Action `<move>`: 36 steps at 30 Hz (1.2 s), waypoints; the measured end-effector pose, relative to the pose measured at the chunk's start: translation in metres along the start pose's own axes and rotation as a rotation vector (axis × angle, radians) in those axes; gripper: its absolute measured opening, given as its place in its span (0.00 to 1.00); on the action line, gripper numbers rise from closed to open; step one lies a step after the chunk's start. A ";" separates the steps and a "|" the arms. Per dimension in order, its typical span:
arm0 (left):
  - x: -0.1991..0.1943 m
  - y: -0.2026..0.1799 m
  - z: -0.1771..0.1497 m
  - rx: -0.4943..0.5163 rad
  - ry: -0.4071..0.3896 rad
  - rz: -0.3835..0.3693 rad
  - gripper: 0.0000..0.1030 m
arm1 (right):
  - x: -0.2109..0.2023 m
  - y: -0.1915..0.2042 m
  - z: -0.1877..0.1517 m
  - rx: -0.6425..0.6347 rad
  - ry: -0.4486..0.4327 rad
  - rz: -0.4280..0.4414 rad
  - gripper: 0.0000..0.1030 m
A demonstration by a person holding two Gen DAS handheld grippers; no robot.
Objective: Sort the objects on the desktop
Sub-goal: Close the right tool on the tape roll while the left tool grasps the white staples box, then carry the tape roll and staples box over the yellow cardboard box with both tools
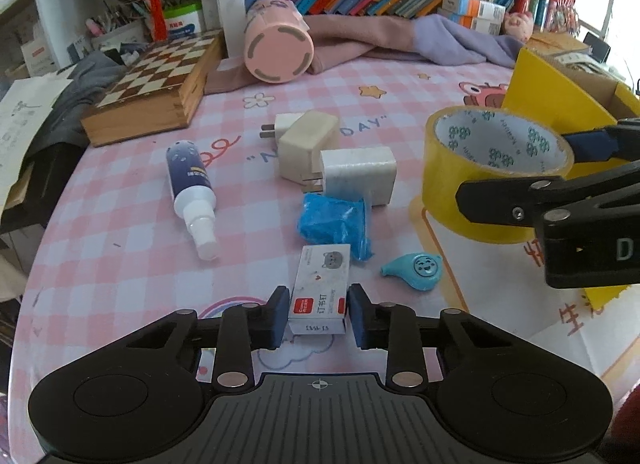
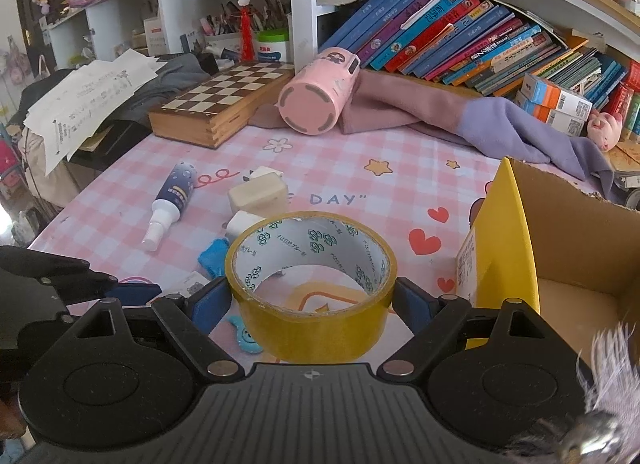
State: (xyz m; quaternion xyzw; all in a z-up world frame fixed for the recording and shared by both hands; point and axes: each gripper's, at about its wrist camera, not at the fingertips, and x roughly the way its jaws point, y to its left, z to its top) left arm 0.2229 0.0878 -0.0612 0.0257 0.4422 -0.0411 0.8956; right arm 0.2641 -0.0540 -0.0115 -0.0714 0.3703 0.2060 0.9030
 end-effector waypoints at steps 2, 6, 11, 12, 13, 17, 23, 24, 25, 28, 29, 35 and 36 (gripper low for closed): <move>-0.005 0.000 -0.003 -0.008 -0.001 -0.008 0.29 | -0.003 0.002 -0.002 -0.005 -0.001 0.000 0.84; -0.012 -0.003 -0.013 -0.005 0.008 -0.008 0.29 | -0.008 0.006 -0.006 -0.008 0.002 0.003 0.84; -0.009 -0.003 -0.022 -0.009 0.050 -0.005 0.29 | -0.009 0.008 -0.011 -0.003 0.017 0.013 0.84; -0.008 -0.003 -0.022 -0.008 0.055 -0.004 0.29 | -0.009 0.009 -0.011 -0.005 0.019 0.014 0.84; -0.007 -0.004 -0.023 -0.007 0.057 -0.001 0.30 | -0.009 0.009 -0.012 -0.007 0.021 0.015 0.84; -0.004 -0.006 -0.021 -0.002 0.056 0.009 0.32 | -0.009 0.009 -0.013 -0.013 0.026 0.014 0.84; 0.001 -0.007 -0.018 -0.002 0.050 0.015 0.34 | -0.008 0.006 -0.013 -0.012 0.028 0.010 0.84; 0.001 -0.007 -0.018 -0.003 0.047 0.009 0.31 | -0.008 0.006 -0.013 -0.011 0.027 0.008 0.84; 0.001 -0.006 -0.018 -0.005 0.044 0.007 0.28 | -0.009 0.005 -0.013 -0.010 0.026 0.007 0.84; -0.002 0.000 -0.017 -0.048 0.042 -0.013 0.27 | -0.011 0.005 -0.013 -0.010 0.018 0.004 0.84; -0.004 0.002 -0.017 -0.066 0.034 -0.017 0.27 | -0.012 0.006 -0.014 -0.010 0.014 0.004 0.84; -0.028 0.009 -0.013 -0.097 -0.023 -0.017 0.27 | -0.021 0.010 -0.013 -0.018 -0.008 0.013 0.84; -0.033 0.011 -0.013 -0.106 -0.031 -0.019 0.27 | -0.023 0.011 -0.012 -0.022 -0.014 0.018 0.84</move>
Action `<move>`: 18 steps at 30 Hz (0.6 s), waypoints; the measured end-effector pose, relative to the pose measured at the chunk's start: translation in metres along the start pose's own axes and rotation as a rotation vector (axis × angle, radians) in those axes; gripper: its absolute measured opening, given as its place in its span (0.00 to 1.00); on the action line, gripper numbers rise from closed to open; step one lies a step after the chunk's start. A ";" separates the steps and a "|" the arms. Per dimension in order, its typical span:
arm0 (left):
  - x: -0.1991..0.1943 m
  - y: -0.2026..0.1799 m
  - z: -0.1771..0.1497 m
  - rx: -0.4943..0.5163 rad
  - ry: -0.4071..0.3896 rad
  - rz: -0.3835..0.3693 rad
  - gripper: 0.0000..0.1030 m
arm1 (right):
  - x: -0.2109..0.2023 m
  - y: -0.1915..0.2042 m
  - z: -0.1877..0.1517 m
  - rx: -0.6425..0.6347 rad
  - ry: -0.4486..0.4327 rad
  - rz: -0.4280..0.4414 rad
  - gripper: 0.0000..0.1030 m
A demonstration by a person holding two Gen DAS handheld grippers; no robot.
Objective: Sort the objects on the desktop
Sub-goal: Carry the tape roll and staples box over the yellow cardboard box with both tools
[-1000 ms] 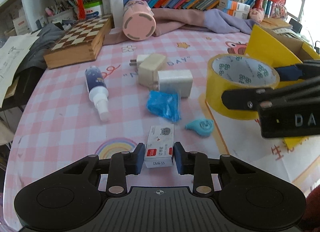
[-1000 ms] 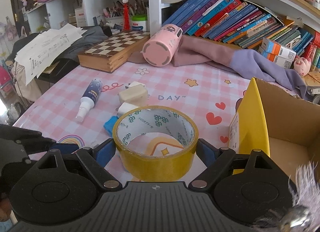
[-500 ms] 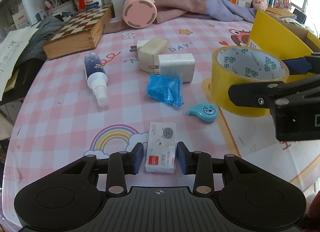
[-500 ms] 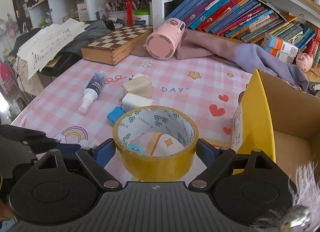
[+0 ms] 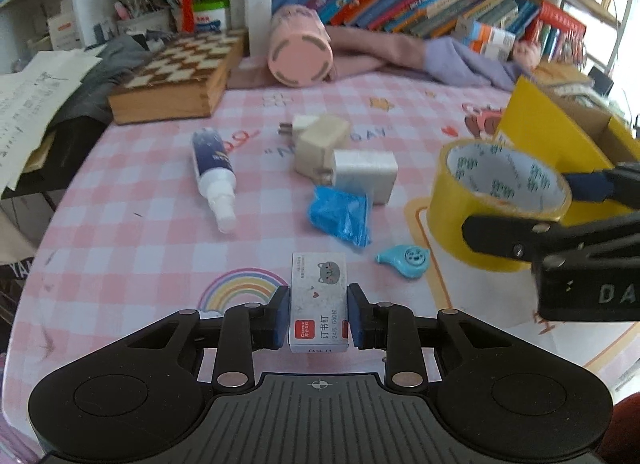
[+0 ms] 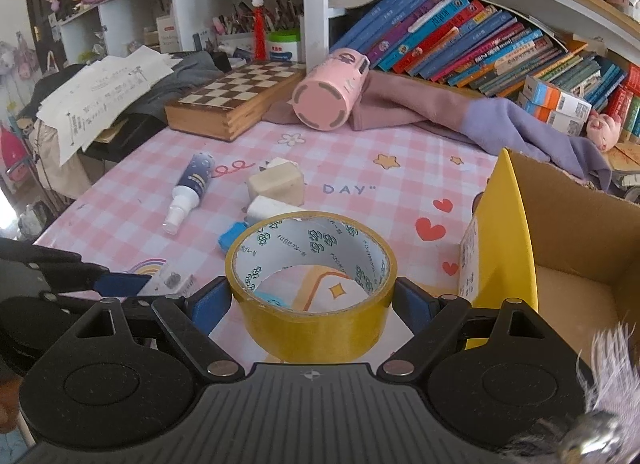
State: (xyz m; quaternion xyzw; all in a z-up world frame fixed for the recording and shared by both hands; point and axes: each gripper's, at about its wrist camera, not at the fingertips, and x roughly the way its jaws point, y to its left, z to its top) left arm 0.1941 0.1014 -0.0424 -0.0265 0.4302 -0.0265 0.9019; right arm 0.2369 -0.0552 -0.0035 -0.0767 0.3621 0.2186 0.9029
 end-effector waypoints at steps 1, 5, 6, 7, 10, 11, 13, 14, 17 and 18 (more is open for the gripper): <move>-0.005 0.002 0.001 -0.010 -0.008 -0.002 0.27 | -0.003 0.001 0.001 -0.005 -0.009 0.006 0.84; -0.029 0.009 0.004 -0.050 -0.054 -0.014 0.27 | -0.015 0.002 0.008 -0.010 -0.029 0.024 0.84; -0.036 0.010 0.004 -0.060 -0.066 -0.017 0.27 | -0.019 0.002 0.009 -0.010 -0.030 0.028 0.84; -0.044 0.012 0.005 -0.070 -0.081 -0.021 0.27 | -0.023 0.003 0.010 -0.010 -0.032 0.032 0.84; -0.065 0.013 0.004 -0.090 -0.118 -0.034 0.27 | -0.039 0.005 0.009 -0.013 -0.039 0.047 0.84; -0.071 0.012 0.003 -0.097 -0.128 -0.040 0.27 | -0.046 0.007 0.008 -0.012 -0.042 0.054 0.84; -0.081 0.011 -0.002 -0.111 -0.143 -0.053 0.27 | -0.057 0.010 0.003 -0.011 -0.048 0.063 0.84; -0.085 0.010 -0.004 -0.116 -0.147 -0.058 0.27 | -0.062 0.012 0.001 -0.011 -0.049 0.066 0.84; -0.095 0.007 -0.014 -0.121 -0.155 -0.067 0.27 | -0.072 0.017 -0.008 -0.006 -0.052 0.071 0.84; -0.098 0.006 -0.017 -0.123 -0.157 -0.071 0.27 | -0.076 0.020 -0.012 -0.006 -0.054 0.071 0.84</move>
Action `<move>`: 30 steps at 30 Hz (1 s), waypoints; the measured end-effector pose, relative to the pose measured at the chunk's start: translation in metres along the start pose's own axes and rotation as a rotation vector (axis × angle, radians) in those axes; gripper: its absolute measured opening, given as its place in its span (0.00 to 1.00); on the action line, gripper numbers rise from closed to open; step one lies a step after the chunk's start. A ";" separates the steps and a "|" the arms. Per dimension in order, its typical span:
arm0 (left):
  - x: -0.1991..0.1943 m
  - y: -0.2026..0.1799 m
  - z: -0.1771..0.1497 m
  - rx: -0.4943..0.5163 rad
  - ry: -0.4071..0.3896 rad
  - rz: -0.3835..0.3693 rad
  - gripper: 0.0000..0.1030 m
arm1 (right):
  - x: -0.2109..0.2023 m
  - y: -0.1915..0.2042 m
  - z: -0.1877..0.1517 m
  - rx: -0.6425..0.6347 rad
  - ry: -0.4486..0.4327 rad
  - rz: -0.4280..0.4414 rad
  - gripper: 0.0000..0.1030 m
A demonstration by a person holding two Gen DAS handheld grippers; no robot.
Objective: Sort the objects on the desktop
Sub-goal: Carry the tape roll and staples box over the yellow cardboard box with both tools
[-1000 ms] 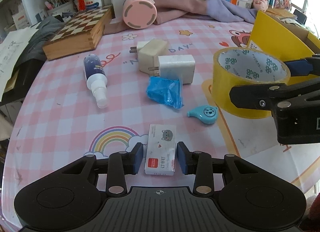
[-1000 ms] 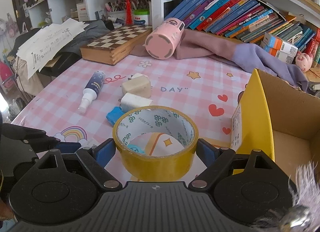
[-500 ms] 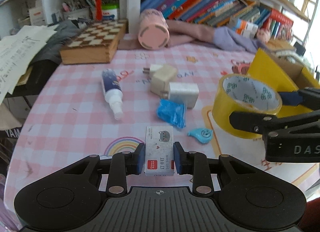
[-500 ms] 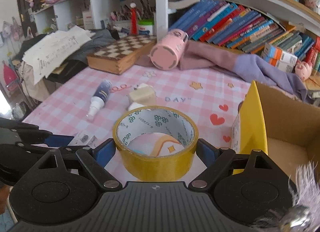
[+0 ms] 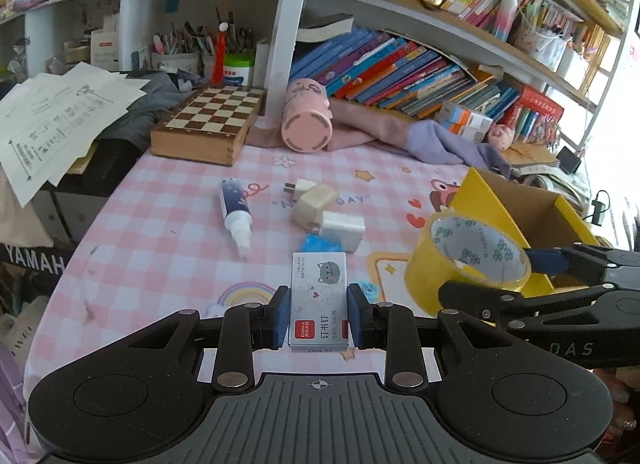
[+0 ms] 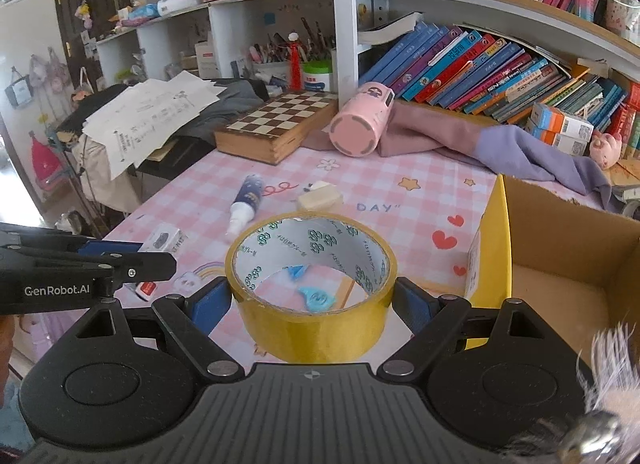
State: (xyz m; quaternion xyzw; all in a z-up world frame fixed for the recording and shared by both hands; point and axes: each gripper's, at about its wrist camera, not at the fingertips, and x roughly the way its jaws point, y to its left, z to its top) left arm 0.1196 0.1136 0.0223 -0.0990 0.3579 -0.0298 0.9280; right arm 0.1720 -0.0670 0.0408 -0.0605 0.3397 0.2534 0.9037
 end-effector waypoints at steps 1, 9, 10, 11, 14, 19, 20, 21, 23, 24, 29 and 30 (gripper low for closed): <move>-0.004 0.000 -0.003 -0.001 -0.003 -0.003 0.27 | -0.003 0.002 -0.003 0.000 -0.001 0.000 0.84; -0.040 -0.004 -0.031 -0.027 -0.025 -0.021 0.27 | -0.033 0.019 -0.028 0.001 -0.008 0.000 0.84; -0.044 -0.005 -0.035 -0.030 -0.024 -0.027 0.27 | -0.038 0.021 -0.032 0.002 -0.009 -0.003 0.84; -0.047 -0.006 -0.039 -0.032 -0.023 -0.031 0.27 | -0.042 0.023 -0.035 0.004 -0.010 -0.006 0.84; -0.057 -0.009 -0.050 -0.034 -0.022 -0.049 0.27 | -0.056 0.027 -0.047 0.012 -0.013 -0.020 0.84; -0.069 -0.016 -0.068 -0.038 -0.012 -0.089 0.27 | -0.076 0.032 -0.067 0.029 -0.007 -0.052 0.84; -0.070 -0.018 -0.070 -0.037 -0.009 -0.099 0.27 | -0.081 0.032 -0.072 0.034 -0.005 -0.059 0.84; -0.071 -0.020 -0.072 -0.033 -0.006 -0.109 0.27 | -0.084 0.033 -0.076 0.039 -0.002 -0.066 0.84; -0.073 -0.025 -0.076 -0.023 0.000 -0.128 0.27 | -0.092 0.032 -0.083 0.052 0.002 -0.082 0.84; -0.073 -0.028 -0.077 -0.017 0.004 -0.139 0.27 | -0.096 0.031 -0.087 0.060 0.004 -0.092 0.84; -0.071 -0.044 -0.082 0.028 0.026 -0.196 0.27 | -0.112 0.022 -0.101 0.118 0.008 -0.152 0.84; -0.070 -0.048 -0.082 0.039 0.031 -0.210 0.27 | -0.115 0.019 -0.104 0.129 0.008 -0.165 0.84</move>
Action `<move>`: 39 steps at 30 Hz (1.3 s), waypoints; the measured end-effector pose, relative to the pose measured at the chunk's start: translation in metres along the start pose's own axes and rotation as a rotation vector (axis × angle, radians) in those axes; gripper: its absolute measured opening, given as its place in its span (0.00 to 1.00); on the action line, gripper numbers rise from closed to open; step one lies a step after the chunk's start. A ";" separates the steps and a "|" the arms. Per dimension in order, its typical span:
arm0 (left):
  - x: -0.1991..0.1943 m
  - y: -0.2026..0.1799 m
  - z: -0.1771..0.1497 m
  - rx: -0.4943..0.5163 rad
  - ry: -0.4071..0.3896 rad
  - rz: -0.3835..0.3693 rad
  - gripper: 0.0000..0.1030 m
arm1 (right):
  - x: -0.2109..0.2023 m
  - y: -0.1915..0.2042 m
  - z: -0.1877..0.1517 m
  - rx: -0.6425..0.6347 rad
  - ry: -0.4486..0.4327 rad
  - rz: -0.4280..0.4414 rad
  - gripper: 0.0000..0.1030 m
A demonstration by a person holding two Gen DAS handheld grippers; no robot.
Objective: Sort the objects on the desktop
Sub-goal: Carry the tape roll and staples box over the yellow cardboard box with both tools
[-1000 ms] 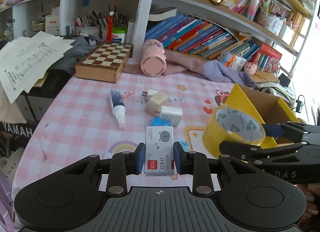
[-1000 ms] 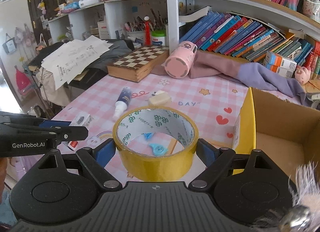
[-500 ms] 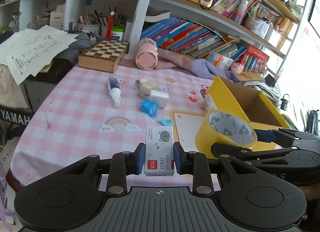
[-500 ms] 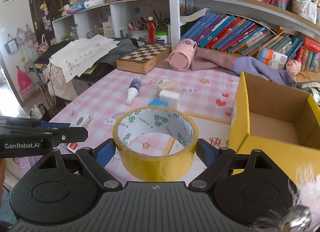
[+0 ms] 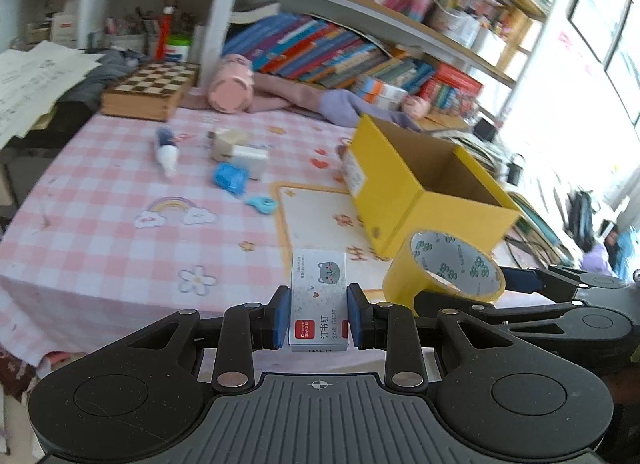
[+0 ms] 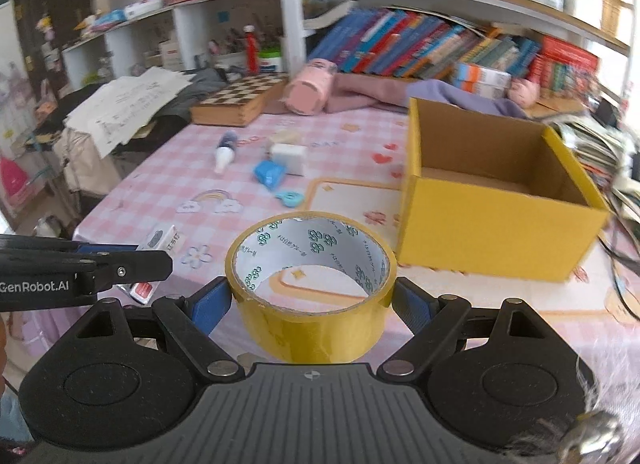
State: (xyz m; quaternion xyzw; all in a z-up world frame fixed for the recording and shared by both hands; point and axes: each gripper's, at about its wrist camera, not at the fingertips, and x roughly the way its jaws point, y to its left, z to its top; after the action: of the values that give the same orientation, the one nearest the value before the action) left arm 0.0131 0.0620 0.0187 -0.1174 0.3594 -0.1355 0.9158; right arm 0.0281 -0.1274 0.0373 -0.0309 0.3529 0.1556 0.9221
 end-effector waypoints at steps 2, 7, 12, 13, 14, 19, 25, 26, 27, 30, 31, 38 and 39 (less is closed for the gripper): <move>0.004 -0.006 -0.001 0.016 0.011 -0.025 0.27 | -0.006 -0.005 -0.006 0.018 0.001 -0.025 0.84; 0.015 -0.025 -0.002 0.061 0.037 -0.091 0.27 | -0.019 -0.020 -0.018 0.065 0.004 -0.088 0.84; 0.025 -0.045 -0.001 0.110 0.059 -0.145 0.27 | -0.029 -0.036 -0.027 0.115 0.004 -0.130 0.84; 0.028 -0.048 0.000 0.118 0.063 -0.154 0.27 | -0.031 -0.039 -0.029 0.122 0.002 -0.139 0.84; 0.030 -0.052 0.000 0.126 0.067 -0.163 0.27 | -0.033 -0.042 -0.030 0.130 0.002 -0.148 0.84; 0.042 -0.072 0.004 0.172 0.085 -0.211 0.27 | -0.041 -0.060 -0.035 0.168 -0.002 -0.196 0.84; 0.052 -0.093 0.009 0.224 0.097 -0.246 0.27 | -0.045 -0.081 -0.037 0.218 -0.004 -0.230 0.84; 0.054 -0.095 0.010 0.227 0.099 -0.248 0.27 | -0.045 -0.084 -0.037 0.221 -0.003 -0.231 0.84; 0.056 -0.097 0.010 0.230 0.101 -0.250 0.27 | -0.044 -0.086 -0.037 0.223 -0.003 -0.232 0.84; 0.062 -0.103 0.012 0.237 0.110 -0.258 0.27 | -0.044 -0.092 -0.037 0.222 0.000 -0.236 0.84; 0.064 -0.105 0.012 0.241 0.116 -0.263 0.27 | -0.044 -0.094 -0.036 0.225 0.000 -0.239 0.84; 0.077 -0.122 0.017 0.281 0.116 -0.292 0.27 | -0.044 -0.113 -0.036 0.259 -0.009 -0.265 0.84; 0.078 -0.124 0.019 0.286 0.110 -0.296 0.27 | -0.044 -0.115 -0.035 0.261 -0.011 -0.266 0.84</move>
State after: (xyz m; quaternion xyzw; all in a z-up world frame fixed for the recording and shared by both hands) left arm 0.0606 -0.0778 0.0221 -0.0303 0.3649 -0.3241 0.8723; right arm 0.0102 -0.2540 0.0338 0.0436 0.3579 -0.0146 0.9326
